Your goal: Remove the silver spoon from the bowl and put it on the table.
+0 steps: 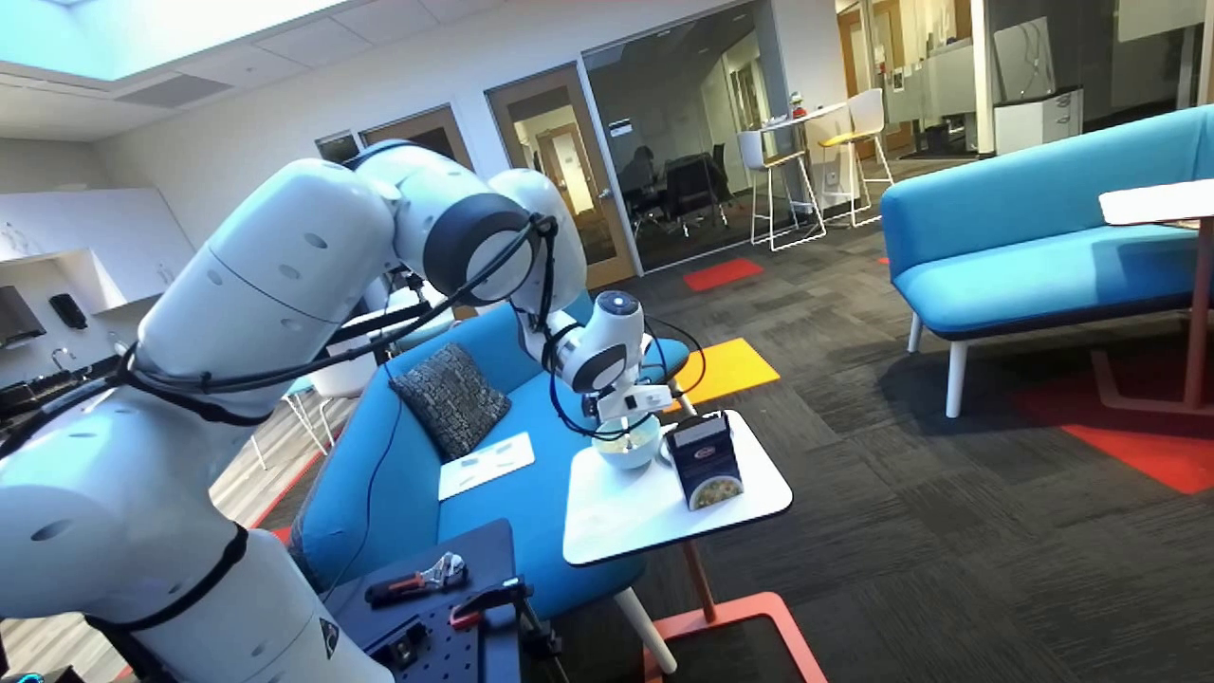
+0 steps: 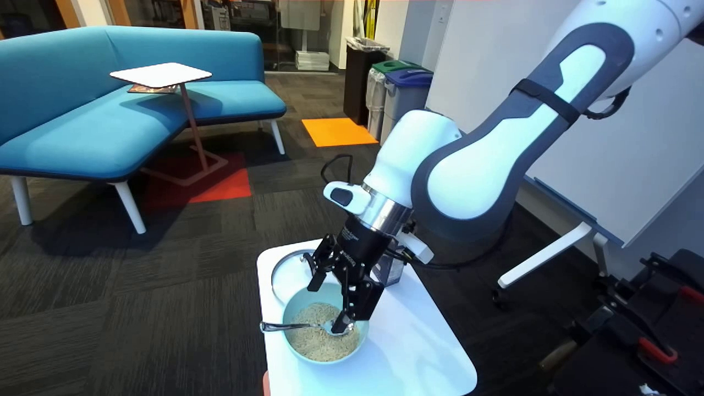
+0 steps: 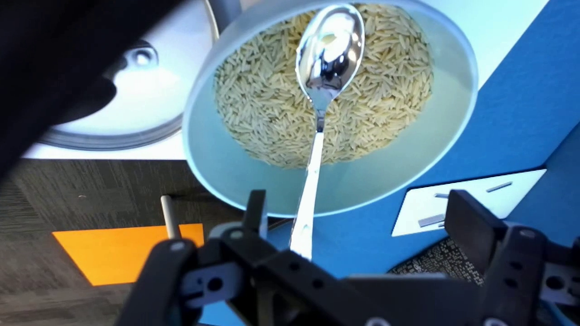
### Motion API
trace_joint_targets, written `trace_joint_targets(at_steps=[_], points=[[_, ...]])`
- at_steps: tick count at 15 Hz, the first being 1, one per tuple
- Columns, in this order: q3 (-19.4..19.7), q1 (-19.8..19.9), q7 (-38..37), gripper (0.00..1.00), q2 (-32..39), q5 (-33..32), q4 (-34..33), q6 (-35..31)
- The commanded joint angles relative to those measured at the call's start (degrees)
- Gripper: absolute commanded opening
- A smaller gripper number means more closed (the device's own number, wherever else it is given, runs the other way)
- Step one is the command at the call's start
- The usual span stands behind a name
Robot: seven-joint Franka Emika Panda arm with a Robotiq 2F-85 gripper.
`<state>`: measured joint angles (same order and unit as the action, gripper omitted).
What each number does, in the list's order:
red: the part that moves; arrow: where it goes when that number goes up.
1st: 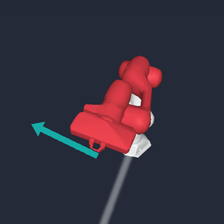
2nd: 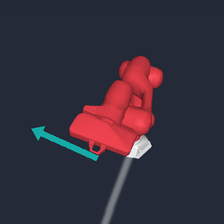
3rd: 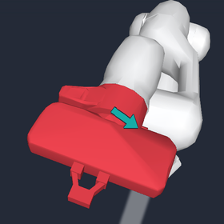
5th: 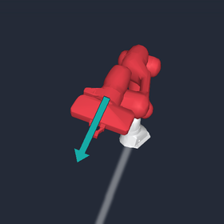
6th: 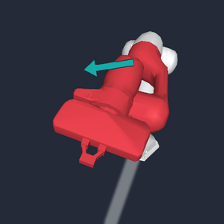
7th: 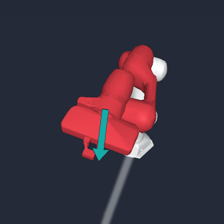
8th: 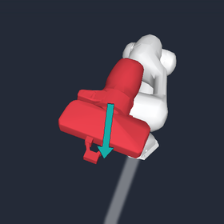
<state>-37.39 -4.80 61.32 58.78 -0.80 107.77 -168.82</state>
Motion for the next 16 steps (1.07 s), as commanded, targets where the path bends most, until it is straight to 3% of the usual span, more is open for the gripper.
trace_joint_targets(at_steps=[1,10,16], points=[[-0.4,-0.3,-2.6,1.0,2.3,-2.4,-4.4,5.0],[0.0,-2.8,-1.1,1.0,7.9,-1.4,-15.2,15.9],[0.4,-4.5,-1.3,1.0,9.4,-1.5,-16.4,14.0]])
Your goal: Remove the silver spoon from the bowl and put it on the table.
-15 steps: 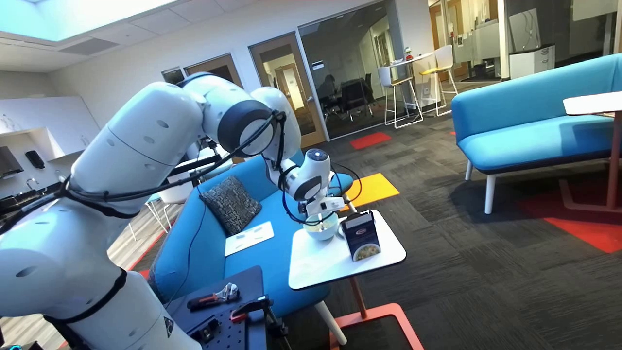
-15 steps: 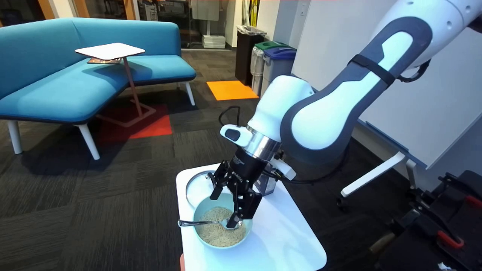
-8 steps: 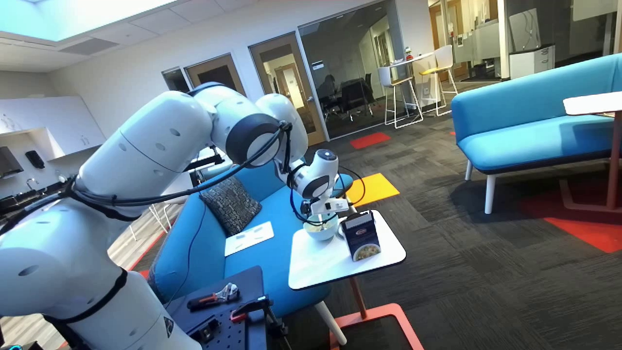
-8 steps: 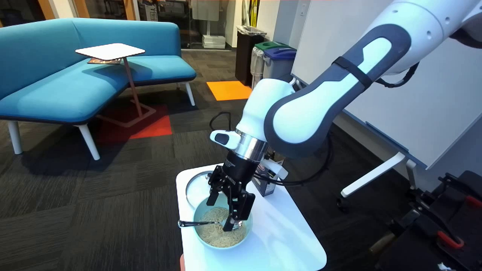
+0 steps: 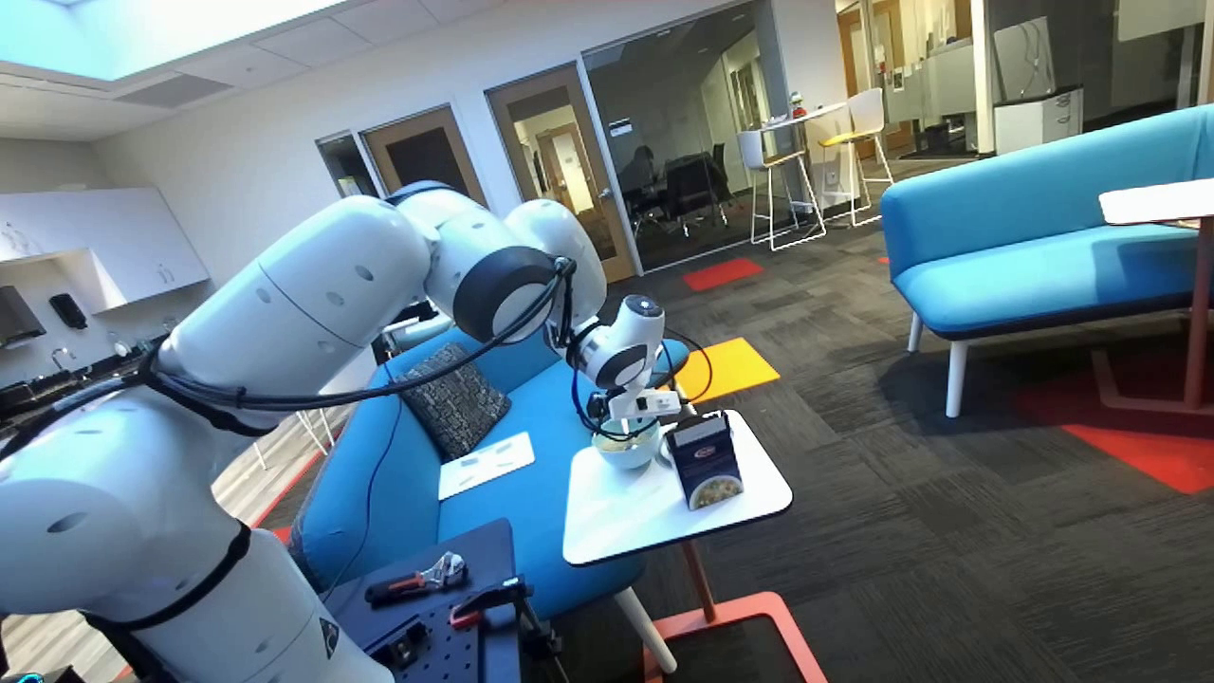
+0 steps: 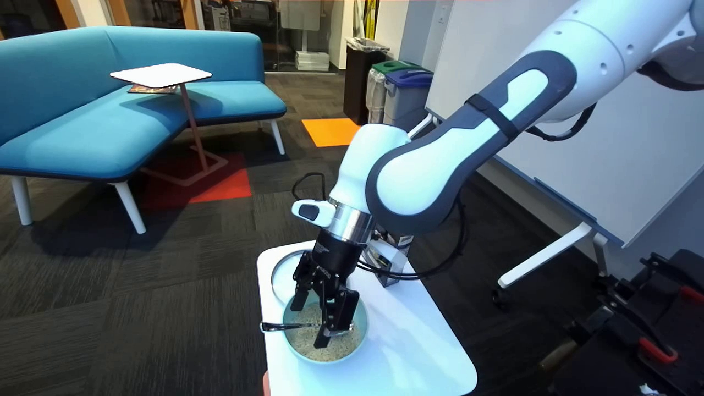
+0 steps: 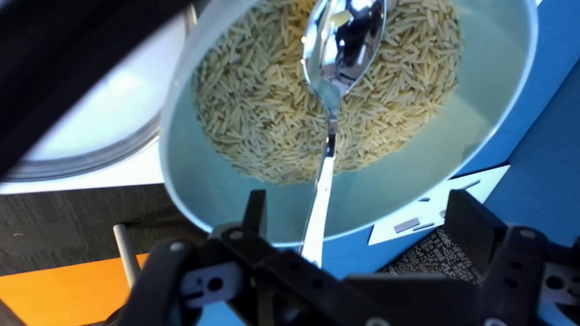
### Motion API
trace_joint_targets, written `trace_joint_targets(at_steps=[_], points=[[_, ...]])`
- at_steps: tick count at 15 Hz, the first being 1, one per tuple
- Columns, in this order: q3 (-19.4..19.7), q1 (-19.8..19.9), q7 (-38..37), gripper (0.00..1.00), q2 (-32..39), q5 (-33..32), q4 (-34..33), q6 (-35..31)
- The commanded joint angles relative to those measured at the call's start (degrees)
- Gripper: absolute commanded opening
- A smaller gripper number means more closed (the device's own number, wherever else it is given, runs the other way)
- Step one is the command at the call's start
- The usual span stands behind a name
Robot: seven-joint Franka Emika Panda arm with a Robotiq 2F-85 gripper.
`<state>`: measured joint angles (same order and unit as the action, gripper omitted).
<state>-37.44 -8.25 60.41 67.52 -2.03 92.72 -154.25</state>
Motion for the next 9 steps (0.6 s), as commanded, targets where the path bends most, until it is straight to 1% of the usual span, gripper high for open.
trace_joint_targets(at_steps=[1,3,4,5,7,8,9], points=[[0.5,-1.1,-0.4,1.0,0.9,-0.2,-1.2,-1.0],[0.4,-1.1,-0.3,1.0,1.4,-0.2,-1.3,-1.5],[0.3,-1.0,-0.2,0.75,1.7,-0.2,-1.3,-1.6],[0.3,-1.0,-0.1,0.74,1.9,-0.3,-1.4,-1.6],[0.2,-0.8,0.0,0.58,2.1,-0.3,-1.3,-1.7],[0.1,-0.8,0.2,0.49,2.3,-0.4,-1.4,-1.7],[0.1,-0.7,0.2,0.42,2.4,-0.4,-1.4,-1.6]])
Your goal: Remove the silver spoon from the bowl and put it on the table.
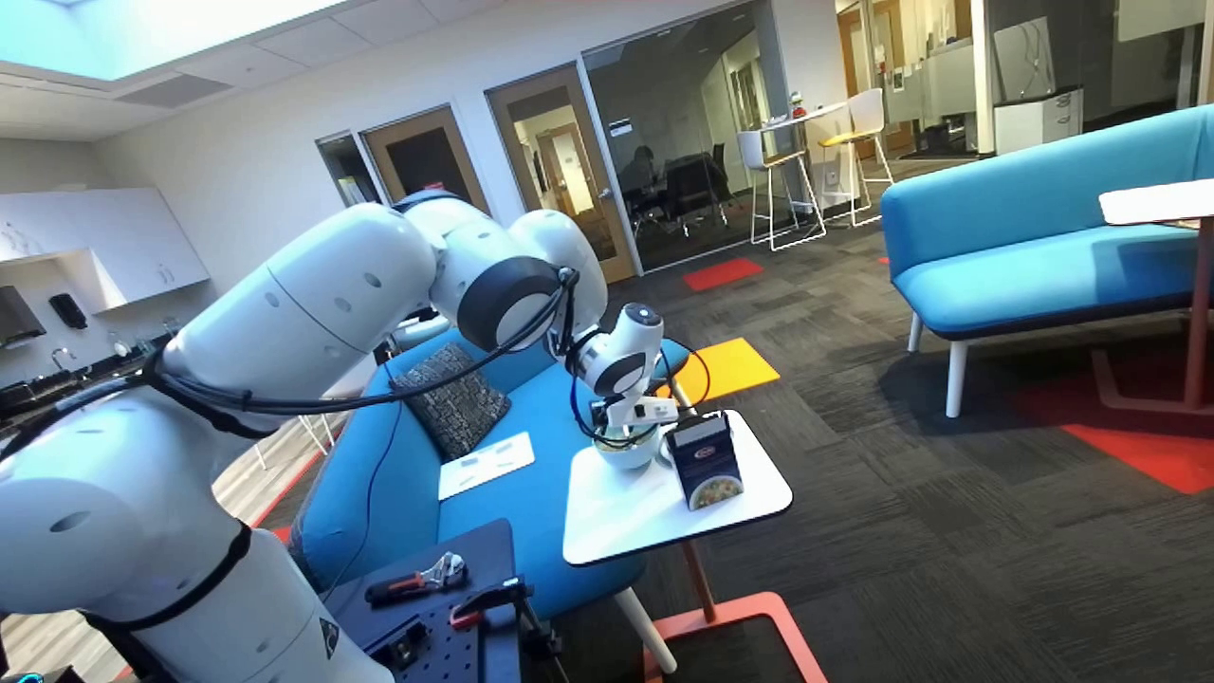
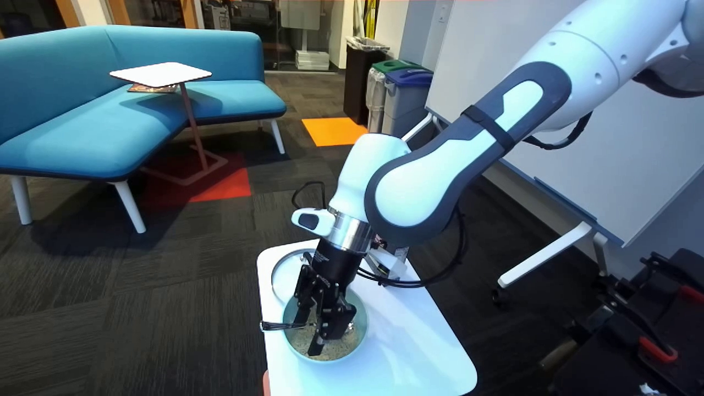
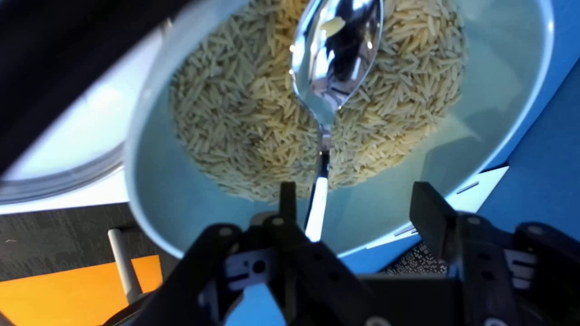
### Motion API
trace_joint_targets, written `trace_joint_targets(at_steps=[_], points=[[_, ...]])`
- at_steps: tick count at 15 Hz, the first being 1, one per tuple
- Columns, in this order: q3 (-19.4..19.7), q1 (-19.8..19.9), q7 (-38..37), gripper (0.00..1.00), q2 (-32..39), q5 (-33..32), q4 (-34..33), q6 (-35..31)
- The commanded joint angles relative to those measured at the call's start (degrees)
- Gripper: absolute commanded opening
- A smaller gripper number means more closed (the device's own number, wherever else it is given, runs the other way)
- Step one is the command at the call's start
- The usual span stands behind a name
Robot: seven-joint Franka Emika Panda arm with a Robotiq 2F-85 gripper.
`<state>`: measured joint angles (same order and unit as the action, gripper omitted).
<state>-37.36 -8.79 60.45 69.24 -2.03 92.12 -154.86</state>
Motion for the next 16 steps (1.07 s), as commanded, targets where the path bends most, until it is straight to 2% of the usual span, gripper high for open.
trace_joint_targets(at_steps=[1,4,6,11,16], points=[[0.0,-0.2,0.2,0.36,0.7,-0.4,-0.9,-1.0],[-0.2,0.1,0.5,0.12,0.7,-0.5,-0.6,-1.5],[-0.3,0.3,0.5,0.01,0.4,-0.5,-0.1,-2.1],[-1.5,2.2,1.2,0.03,-0.6,-0.7,2.4,-5.9],[-7.1,9.5,6.0,0.03,-0.6,-0.6,6.8,-8.9]])
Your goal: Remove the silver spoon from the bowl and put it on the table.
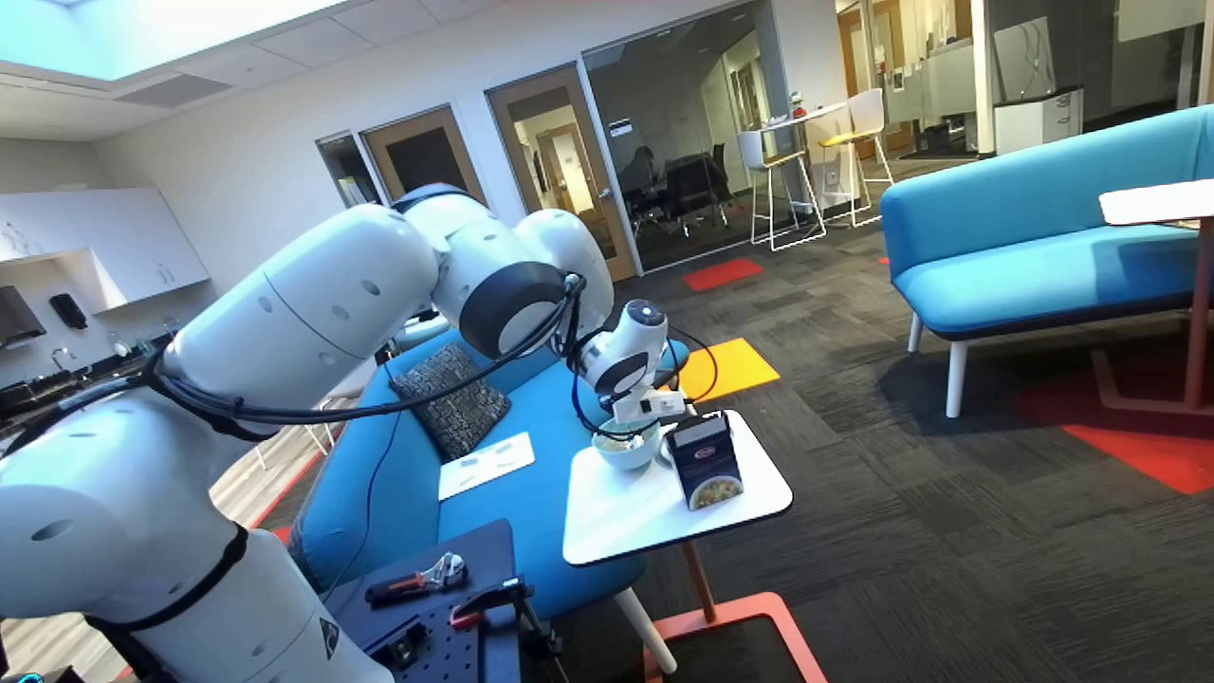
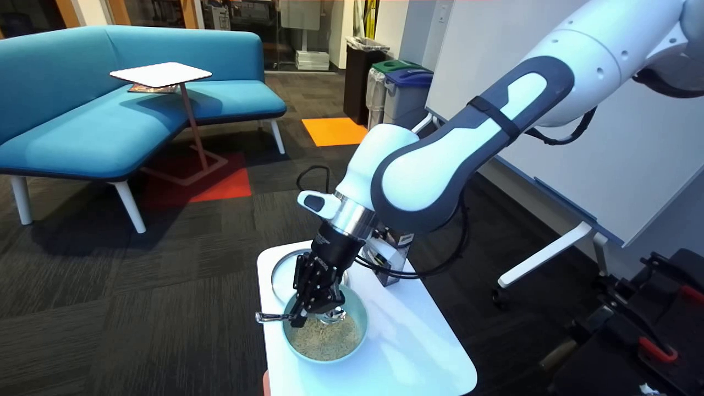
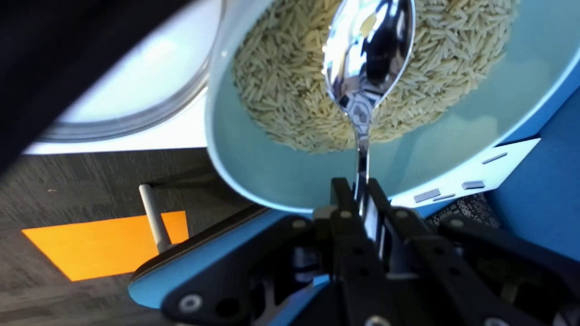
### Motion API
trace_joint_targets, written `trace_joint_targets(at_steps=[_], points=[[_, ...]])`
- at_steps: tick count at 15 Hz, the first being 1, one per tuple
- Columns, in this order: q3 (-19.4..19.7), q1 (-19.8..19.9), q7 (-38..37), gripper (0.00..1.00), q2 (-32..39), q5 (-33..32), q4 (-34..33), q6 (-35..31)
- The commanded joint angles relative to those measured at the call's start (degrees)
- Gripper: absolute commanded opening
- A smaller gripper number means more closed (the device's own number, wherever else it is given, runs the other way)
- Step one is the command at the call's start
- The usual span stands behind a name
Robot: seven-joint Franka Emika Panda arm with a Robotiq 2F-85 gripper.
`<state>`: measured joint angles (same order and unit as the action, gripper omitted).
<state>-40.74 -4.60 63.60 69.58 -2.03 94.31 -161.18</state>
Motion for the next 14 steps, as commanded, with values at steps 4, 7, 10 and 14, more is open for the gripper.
trace_joint_targets(at_steps=[4,7,10,14], points=[[-8.0,11.5,6.6,0.03,-0.9,-0.6,8.5,-3.4],[-11.2,15.9,9.8,0.03,-0.8,-0.9,12.3,-4.4],[-14.1,19.1,13.2,0.03,0.1,-1.6,14.1,-2.7],[-18.2,22.9,19.2,0.03,2.8,-2.5,15.5,1.0]])
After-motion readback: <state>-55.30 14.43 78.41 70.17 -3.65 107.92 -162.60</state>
